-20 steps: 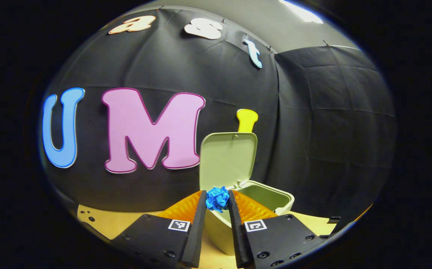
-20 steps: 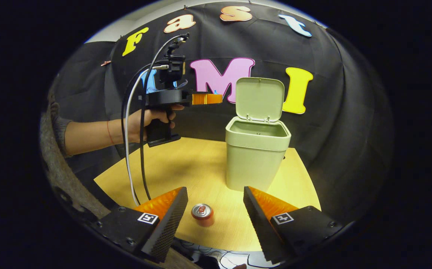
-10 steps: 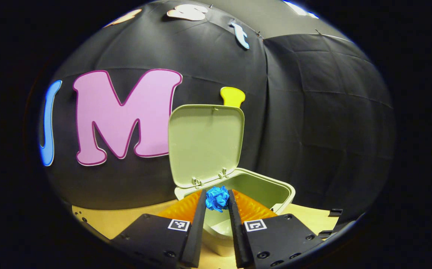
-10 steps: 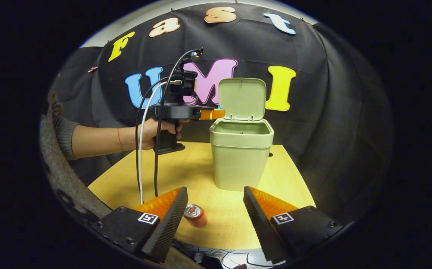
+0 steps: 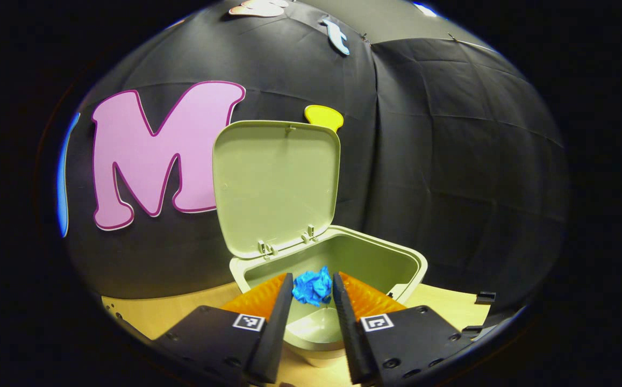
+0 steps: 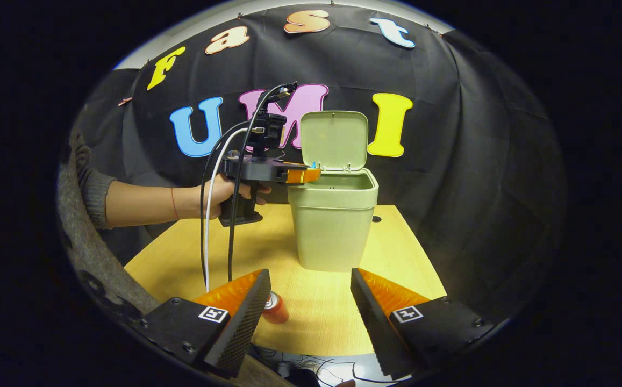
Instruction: Press the lid of the desktop garbage bin to open it, pick up the crumpled paper on the desktop and throw it into the bin, then pick up the pop can on the desktop and drop it into the bin, and finally close the garbage bin lid.
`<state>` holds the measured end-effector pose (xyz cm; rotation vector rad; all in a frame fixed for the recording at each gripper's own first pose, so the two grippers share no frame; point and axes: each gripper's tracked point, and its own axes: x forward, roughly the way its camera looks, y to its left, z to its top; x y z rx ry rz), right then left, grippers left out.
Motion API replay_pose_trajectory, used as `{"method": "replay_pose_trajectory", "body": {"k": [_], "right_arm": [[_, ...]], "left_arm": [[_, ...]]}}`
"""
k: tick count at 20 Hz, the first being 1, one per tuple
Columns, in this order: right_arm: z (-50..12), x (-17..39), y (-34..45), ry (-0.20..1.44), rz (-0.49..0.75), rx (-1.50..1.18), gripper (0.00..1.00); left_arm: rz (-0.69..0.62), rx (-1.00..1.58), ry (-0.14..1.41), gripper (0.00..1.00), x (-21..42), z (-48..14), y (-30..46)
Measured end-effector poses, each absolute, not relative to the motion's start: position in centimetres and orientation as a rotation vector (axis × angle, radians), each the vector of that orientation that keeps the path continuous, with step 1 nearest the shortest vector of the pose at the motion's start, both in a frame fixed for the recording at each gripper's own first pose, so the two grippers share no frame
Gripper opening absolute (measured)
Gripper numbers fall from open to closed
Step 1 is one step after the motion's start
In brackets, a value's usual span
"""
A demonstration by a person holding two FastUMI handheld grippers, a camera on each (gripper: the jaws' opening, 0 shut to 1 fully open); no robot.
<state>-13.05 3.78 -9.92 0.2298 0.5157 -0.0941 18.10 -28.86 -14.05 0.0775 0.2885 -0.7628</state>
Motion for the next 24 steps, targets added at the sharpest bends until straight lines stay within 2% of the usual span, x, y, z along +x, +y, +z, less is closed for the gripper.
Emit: {"method": "replay_pose_trajectory", "body": {"k": [3,6,15,24], "right_arm": [[-10.0,-13.1,3.8,0.519,-0.091,0.234,0.94],[-10.0,-13.1,4.0,0.518,-0.084,0.240,0.95],[-10.2,-13.1,5.8,0.527,0.022,0.257,0.97],[-11.6,-13.7,8.4,0.607,0.251,0.193,0.98]], "left_arm": [[-0.757,0.073,0.283,0.78,18.0,-13.9,-28.7],[-0.737,0.071,0.276,0.90,17.8,-13.5,-28.0],[-0.605,0.022,0.196,0.92,15.2,-9.6,-21.0],[-0.444,-0.011,0.183,0.93,9.2,-7.6,-11.6]]}}
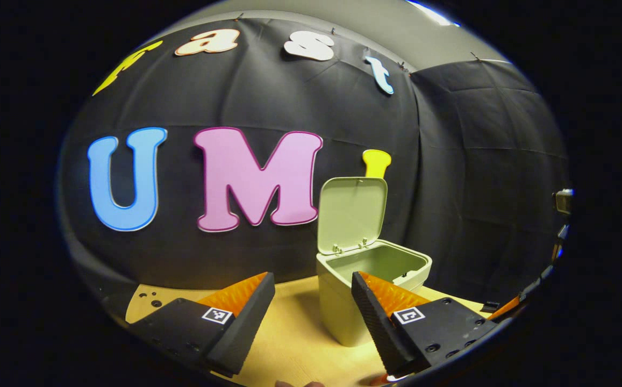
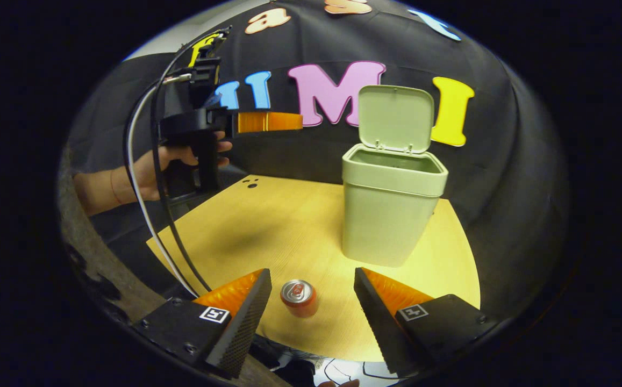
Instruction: Press the lid of the desktop garbage bin to open it, pick up the crumpled paper on the desktop and throw it into the bin, then pick up the pop can on the desktop and drop it into the bin, and finally close the garbage bin lid.
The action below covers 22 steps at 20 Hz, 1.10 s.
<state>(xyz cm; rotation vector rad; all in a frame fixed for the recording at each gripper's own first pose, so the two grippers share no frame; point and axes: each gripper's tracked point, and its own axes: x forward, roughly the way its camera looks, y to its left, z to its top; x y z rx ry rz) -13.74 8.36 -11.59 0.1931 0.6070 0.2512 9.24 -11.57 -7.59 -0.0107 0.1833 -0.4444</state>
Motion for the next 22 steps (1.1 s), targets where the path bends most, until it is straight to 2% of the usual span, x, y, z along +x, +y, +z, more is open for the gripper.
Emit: {"method": "replay_pose_trajectory", "body": {"k": [7,13,22], "right_arm": [[-12.8,-15.0,9.7,0.673,0.392,0.170,0.98],[-13.8,-15.8,9.4,0.737,0.430,0.141,0.97],[-15.9,-16.4,9.6,0.805,0.459,0.103,0.98]], "left_arm": [[-0.303,-0.045,0.241,0.94,5.2,-8.5,-5.1],[-0.228,-0.035,0.268,0.94,1.8,-8.8,-1.9],[-0.173,-0.028,0.289,0.94,0.4,-9.4,-0.3]]}}
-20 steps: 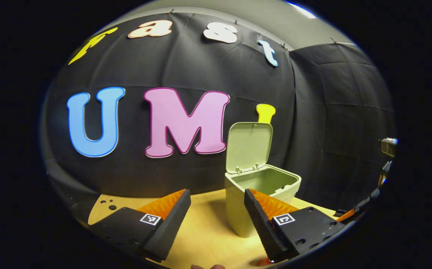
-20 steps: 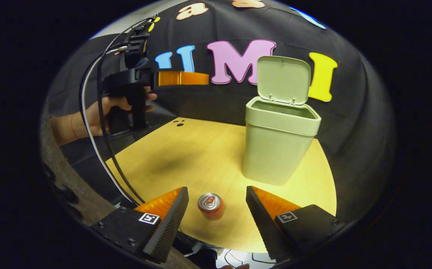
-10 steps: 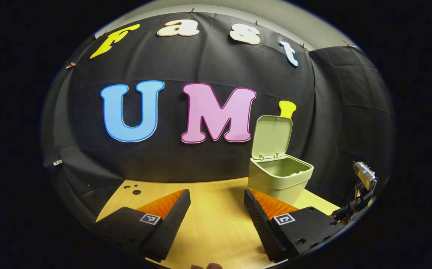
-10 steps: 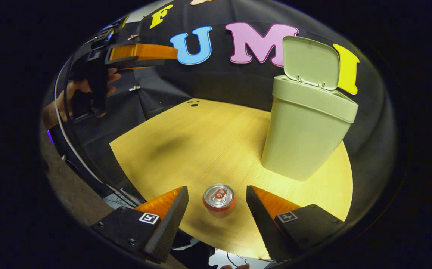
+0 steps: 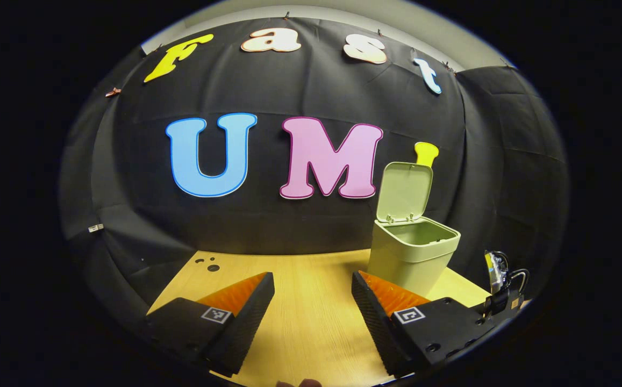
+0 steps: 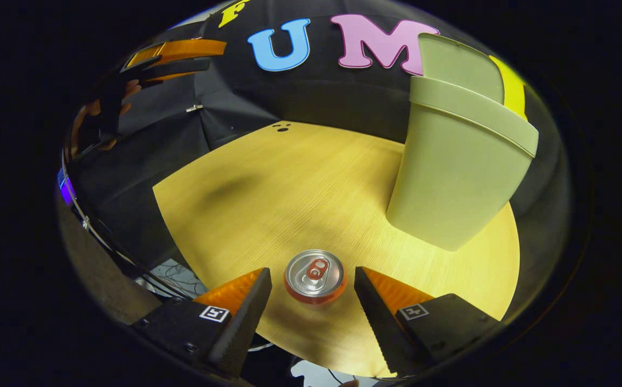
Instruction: Press the lid of the desktop garbage bin to open it, pick up the crumpled paper on the desktop and throw it into the bin, then pick up the pop can on the desktop and drop it into the bin, and finally close the garbage bin lid.
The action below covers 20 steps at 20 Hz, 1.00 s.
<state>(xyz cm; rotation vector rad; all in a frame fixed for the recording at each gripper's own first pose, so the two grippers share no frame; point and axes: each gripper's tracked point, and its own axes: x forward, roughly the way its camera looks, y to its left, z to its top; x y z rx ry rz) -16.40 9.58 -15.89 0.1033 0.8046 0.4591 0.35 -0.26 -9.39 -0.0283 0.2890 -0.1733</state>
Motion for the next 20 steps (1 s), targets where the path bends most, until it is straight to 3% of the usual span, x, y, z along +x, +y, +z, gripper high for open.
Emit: {"method": "replay_pose_trajectory", "body": {"k": [7,9,20], "right_arm": [[-17.2,-16.9,9.4,0.865,0.456,0.096,0.98],[-16.8,-16.4,9.7,0.854,0.447,0.120,0.82],[-15.1,-15.8,8.2,0.821,0.435,0.104,0.82]], "left_arm": [[-0.140,-0.042,0.305,0.94,0.6,-10.0,0.7],[-0.137,-0.044,0.309,0.94,0.7,-10.2,0.7],[-0.137,-0.069,0.317,0.94,1.9,-11.2,0.3]]}}
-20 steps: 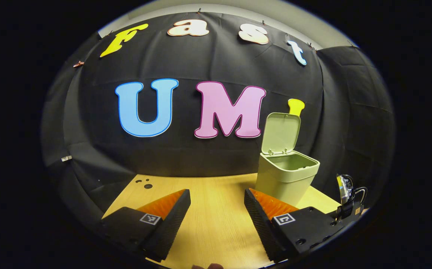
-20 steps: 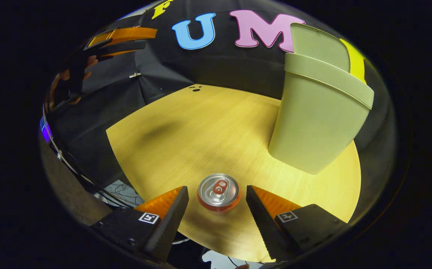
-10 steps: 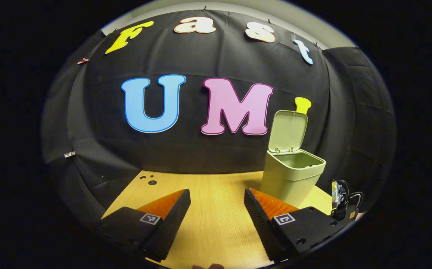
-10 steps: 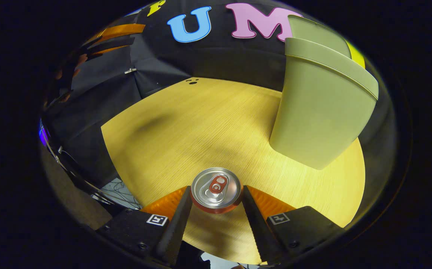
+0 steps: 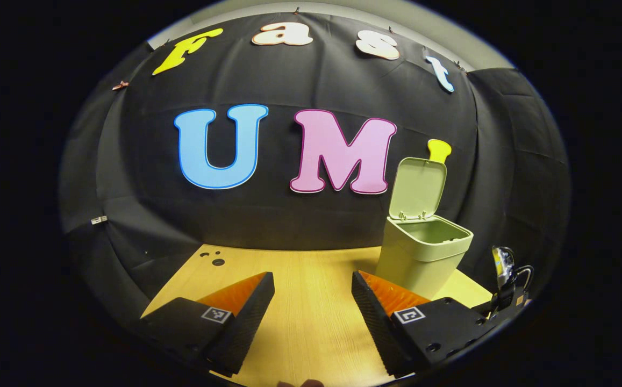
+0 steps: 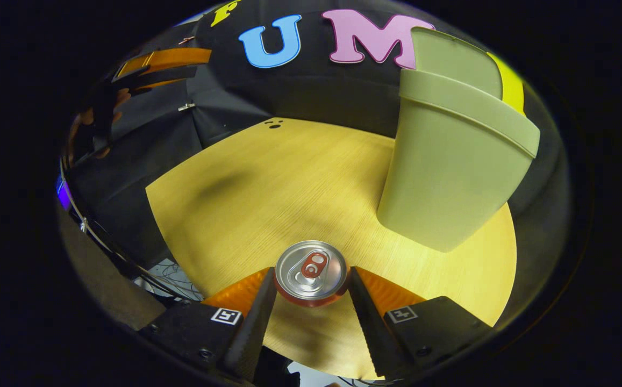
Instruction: Press the lid of the desktop garbage bin to open it, pick up the crumpled paper on the desktop and throw it into the bin, then pick up the pop can on the desktop and drop it into the bin, and finally close the garbage bin lid.
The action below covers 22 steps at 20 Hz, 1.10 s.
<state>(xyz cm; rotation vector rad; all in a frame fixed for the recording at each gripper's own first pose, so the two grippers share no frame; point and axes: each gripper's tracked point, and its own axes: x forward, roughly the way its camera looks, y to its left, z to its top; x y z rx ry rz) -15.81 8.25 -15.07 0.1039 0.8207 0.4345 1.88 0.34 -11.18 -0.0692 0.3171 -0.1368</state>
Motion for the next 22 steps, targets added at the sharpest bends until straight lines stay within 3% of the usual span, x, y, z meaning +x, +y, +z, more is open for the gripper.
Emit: {"method": "replay_pose_trajectory", "body": {"k": [22], "right_arm": [[-1.9,-7.1,2.7,0.511,0.298,0.179,0.82]], "left_arm": [[-0.169,-0.110,0.304,0.95,2.3,-11.3,-1.5]]}}
